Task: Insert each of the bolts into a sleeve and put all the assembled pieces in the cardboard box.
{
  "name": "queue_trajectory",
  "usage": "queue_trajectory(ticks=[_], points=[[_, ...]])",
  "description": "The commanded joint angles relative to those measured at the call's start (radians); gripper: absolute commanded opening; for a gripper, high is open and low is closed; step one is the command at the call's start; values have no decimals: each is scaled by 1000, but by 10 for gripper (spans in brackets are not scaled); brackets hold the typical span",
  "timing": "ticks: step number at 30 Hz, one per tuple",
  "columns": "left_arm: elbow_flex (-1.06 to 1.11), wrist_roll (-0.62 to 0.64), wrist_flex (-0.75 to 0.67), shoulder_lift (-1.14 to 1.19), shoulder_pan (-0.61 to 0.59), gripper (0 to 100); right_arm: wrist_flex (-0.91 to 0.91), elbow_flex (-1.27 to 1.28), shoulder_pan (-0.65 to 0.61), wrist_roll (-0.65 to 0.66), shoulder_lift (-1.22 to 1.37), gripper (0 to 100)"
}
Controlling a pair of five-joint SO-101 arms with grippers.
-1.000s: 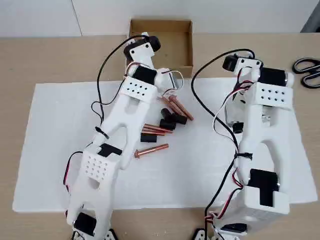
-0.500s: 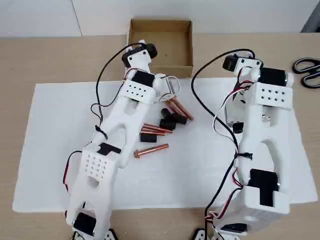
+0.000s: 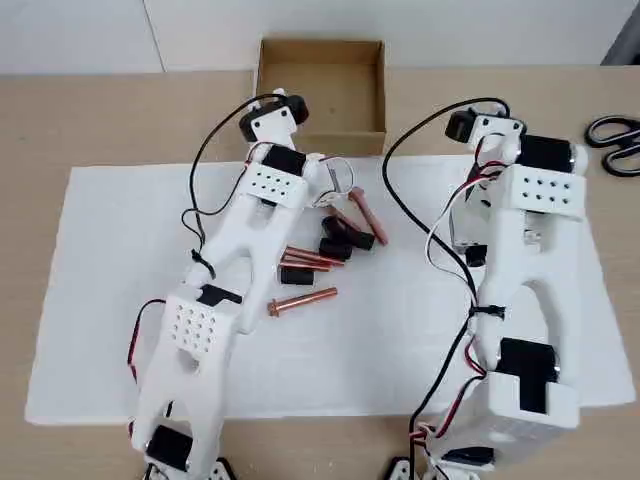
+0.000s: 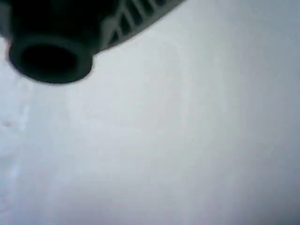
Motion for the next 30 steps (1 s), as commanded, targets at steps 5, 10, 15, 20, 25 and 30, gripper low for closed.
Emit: queue_trajectory(ticks=[5,10,15,20,25,30], points=[[-2,-6,-3,-11,3,30,-10,0,10,3,-54,4],[-4,-6,-25,-12,5,6,-10,0,10,3,-54,4],[-59,-6,-44,-12,0,6,-10,0,10,3,-54,4],[-154,-26,-43,-12,2,7,-5,0,10,3,-54,4],[-166,-258,-20,-12,2,7,-2,0,10,3,-54,4],[-166,-423,48,-11,-5,7,-2,0,10,3,-54,4]])
